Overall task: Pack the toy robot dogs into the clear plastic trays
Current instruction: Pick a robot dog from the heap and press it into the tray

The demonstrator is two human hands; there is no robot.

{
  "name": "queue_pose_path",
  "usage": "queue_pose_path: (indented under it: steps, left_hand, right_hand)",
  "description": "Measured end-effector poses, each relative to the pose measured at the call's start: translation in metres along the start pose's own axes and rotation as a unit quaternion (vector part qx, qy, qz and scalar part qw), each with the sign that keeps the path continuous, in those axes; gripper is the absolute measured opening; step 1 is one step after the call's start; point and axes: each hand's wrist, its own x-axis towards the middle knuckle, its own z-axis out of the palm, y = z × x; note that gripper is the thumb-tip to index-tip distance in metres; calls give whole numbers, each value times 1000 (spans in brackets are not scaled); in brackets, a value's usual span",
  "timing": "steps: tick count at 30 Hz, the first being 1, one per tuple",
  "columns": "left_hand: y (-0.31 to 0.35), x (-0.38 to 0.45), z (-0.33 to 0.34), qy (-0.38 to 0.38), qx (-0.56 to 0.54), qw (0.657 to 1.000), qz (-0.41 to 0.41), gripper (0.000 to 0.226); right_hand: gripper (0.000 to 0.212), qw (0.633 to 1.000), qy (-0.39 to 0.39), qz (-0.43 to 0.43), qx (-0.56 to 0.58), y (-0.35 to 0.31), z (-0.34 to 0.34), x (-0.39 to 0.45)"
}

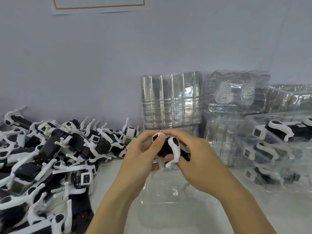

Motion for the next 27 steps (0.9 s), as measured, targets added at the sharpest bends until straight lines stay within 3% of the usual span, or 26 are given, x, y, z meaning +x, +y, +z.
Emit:
queue_pose_path:
  steps: [3,6,9,12,15,17,22,27]
  left_hand:
    - [-8,3,-4,22,29,999,17,21]
    - [-26,6,-16,91,158,982,49,12]
    - [-53,6,-28,127,226,966,11,21]
    - [-73,3,-35,127,151,978,-63,27]
    - [-83,3,-37,140,88,979,-121,22]
    - [-87,4,-38,144,83,975,-147,19]
    - [-84,2,-36,101,79,981,-148,18]
    - [-84,-1,-37,80,75,984,-140,19]
  right_hand:
    - [51,1000,22,19,-13,8,-3,-1]
    - [55,998,40,42,-37,15,-9,-3]
    - [57,996,37,60,-46,19,-16,-5]
    - [56,997,18,61,-53,18,-19,-6]
    - [68,995,1,58,-75,14,-15,-6]
    - [56,997,-14,49,-66,11,-8,-4]
    - [55,998,-18,29,-51,3,12,-1]
    - [45,991,-82,54,-91,10,25,-4]
